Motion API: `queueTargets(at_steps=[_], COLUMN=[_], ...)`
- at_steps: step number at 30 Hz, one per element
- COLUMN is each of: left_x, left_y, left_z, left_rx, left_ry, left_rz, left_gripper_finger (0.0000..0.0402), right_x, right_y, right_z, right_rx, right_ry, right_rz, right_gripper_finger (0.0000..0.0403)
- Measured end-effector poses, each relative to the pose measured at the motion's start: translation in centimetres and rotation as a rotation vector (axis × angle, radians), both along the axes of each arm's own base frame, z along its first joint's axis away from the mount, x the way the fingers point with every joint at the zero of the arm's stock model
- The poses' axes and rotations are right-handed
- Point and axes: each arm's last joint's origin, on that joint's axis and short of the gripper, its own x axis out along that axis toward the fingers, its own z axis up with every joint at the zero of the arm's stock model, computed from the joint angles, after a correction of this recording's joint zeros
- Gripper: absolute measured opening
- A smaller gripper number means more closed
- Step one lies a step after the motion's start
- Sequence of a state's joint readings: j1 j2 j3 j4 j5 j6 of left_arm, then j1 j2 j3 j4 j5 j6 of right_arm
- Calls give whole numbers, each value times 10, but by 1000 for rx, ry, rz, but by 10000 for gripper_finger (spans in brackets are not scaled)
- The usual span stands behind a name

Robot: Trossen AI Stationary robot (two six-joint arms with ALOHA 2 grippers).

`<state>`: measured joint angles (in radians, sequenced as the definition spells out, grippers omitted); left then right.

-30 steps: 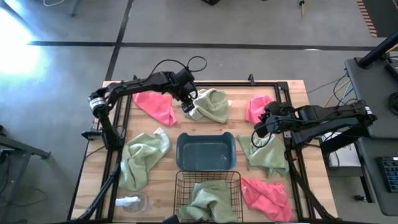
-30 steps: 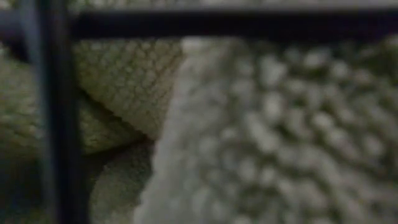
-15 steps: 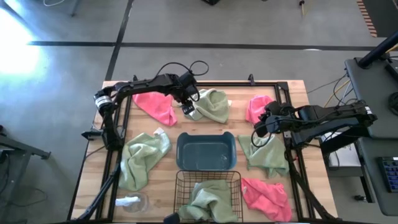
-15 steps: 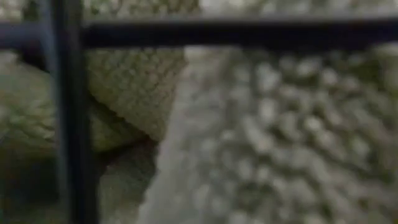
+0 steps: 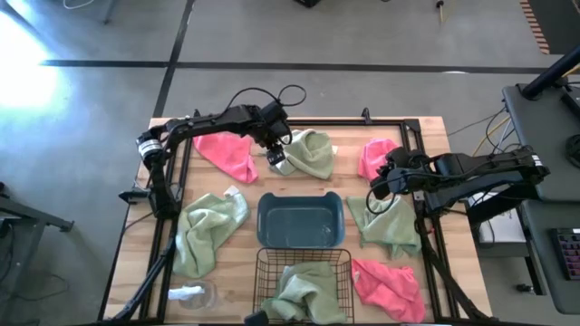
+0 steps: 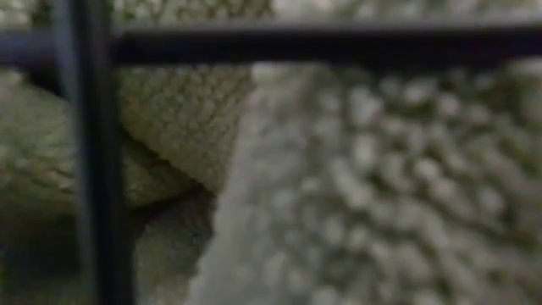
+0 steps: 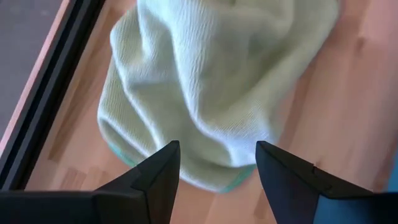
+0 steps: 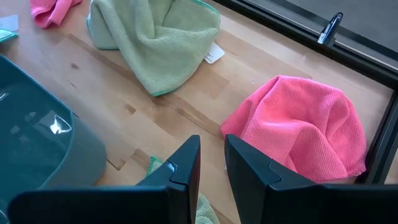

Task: Sort microfiber towel by color & place in baskets
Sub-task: Put the top green microfiber towel into the mesh storage bin

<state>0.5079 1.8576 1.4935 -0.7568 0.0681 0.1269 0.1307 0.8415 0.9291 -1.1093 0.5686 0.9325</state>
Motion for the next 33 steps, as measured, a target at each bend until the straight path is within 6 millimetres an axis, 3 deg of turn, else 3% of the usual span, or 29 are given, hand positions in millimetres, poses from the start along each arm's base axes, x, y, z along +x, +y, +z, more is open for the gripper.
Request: queueTargets(at_steps=[10,23,33], left_x=[9,10,9], left_y=[6,9,22], left_z=[30,32,35], left_rx=[72,76,113], left_ry=[-83,-132,-186], left_rz=[-76,-154,-134], left_gripper_finger=[194,194,194], right_x=[0,0,0], right_y=[0,0,0], right_z=[0,0,-1], right_rx=[2,8,7], right_ry=[-2,-9,-15], right_rz=[-3,-14,-33], right_gripper_finger=[68,68,68])
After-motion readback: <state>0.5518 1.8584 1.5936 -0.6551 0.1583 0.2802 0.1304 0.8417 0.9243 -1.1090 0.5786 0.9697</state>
